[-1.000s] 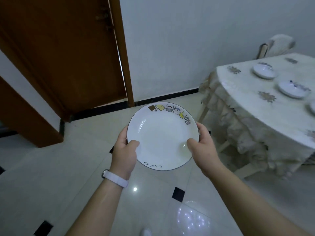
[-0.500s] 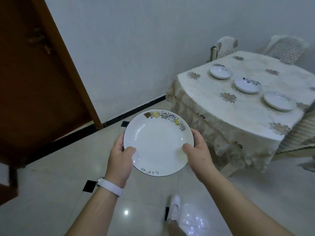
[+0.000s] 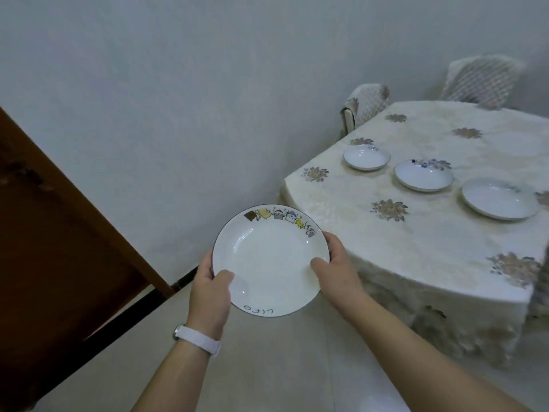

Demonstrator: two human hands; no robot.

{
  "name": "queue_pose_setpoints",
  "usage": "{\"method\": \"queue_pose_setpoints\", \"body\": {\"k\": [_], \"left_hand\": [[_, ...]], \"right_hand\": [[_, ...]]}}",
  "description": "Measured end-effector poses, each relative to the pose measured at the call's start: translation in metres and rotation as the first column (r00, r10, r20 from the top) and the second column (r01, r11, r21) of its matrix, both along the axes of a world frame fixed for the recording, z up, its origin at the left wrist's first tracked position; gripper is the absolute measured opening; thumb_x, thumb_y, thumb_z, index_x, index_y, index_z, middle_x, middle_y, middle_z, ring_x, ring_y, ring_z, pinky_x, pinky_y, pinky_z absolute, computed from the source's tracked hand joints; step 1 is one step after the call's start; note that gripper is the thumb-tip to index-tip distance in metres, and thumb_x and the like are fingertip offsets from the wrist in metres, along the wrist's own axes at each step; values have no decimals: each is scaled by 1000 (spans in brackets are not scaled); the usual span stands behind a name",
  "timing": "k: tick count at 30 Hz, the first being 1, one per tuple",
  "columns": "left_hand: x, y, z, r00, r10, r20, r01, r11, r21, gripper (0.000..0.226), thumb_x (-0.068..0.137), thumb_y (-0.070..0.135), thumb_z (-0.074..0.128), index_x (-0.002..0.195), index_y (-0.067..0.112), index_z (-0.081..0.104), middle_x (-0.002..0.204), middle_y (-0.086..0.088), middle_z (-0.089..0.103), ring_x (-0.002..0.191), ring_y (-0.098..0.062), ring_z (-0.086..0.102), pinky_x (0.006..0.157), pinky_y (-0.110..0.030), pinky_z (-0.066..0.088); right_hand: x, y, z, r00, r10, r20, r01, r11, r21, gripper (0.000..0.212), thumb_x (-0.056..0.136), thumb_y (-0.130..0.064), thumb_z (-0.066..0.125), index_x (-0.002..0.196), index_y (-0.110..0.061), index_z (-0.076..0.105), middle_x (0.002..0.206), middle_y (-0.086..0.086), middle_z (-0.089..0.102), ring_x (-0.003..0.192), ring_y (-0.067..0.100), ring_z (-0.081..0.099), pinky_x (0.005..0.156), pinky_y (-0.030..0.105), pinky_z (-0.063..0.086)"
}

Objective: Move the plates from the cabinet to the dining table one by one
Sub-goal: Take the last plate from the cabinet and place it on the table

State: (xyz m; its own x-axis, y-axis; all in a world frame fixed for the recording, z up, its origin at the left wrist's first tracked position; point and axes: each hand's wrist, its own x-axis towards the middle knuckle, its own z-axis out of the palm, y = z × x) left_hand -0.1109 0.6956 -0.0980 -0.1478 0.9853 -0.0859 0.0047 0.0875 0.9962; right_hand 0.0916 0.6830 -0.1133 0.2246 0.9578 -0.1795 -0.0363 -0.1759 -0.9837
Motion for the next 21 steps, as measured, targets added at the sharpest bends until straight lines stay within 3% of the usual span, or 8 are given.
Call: {"method": "queue_pose_setpoints", "body": {"k": [3,5,8,11,16,19,21], "left_hand": [[38,34,-5,998,-58,16,58,998,3,57,85,-10,43,109,37,65,103,11,73,97,-14,67,74,-31,50],[58,53,-10,993,-111,28,111,994,-6,58,84,-11,43,111,36,65,103,10,73,97,-14,67,74,-30,50],[82,84,-20,982,-185,28,185,983,-14,57,80,-5,47,120,33,63,109,9,72,102,-16,66,76,-31,50],[102,117,-27,974,-222,50,224,974,-32,56,74,5,49,119,33,64,109,9,72,101,-16,66,76,-31,50],[125,183,-41,950,-305,68,309,948,-74,59,66,11,47,119,31,64,106,8,73,99,-18,67,75,-35,52],[138,231,-52,920,-390,50,393,915,-90,57,68,11,47,118,34,63,107,7,72,99,-19,66,75,-36,53],[143,266,-56,913,-403,67,408,905,-116,55,69,12,48,115,38,64,106,7,72,98,-19,67,73,-35,52]], "right_hand": [[35,19,-1,997,-67,28,67,997,-22,53,66,-18,44,106,-53,50,107,-17,64,99,15,63,78,38,57],[57,28,-2,993,-98,60,100,994,-36,54,70,-16,46,115,-46,51,107,-16,65,98,16,64,80,40,57],[84,48,-4,987,-134,91,141,988,-67,54,80,-6,47,120,-42,48,106,-10,65,88,15,64,69,37,57],[101,71,-10,976,-188,111,197,977,-77,56,75,-12,48,119,-46,48,110,-11,66,97,19,65,81,45,58],[118,115,-21,953,-252,170,275,952,-131,59,83,-7,47,132,-38,43,113,-11,63,91,15,65,71,37,59],[126,154,-29,927,-303,221,339,930,-145,64,81,-9,47,138,-37,41,116,-23,58,104,9,59,89,43,54],[128,182,-29,911,-338,238,378,913,-150,60,83,-5,47,135,-36,43,108,-38,47,99,-10,55,85,26,52]]}}
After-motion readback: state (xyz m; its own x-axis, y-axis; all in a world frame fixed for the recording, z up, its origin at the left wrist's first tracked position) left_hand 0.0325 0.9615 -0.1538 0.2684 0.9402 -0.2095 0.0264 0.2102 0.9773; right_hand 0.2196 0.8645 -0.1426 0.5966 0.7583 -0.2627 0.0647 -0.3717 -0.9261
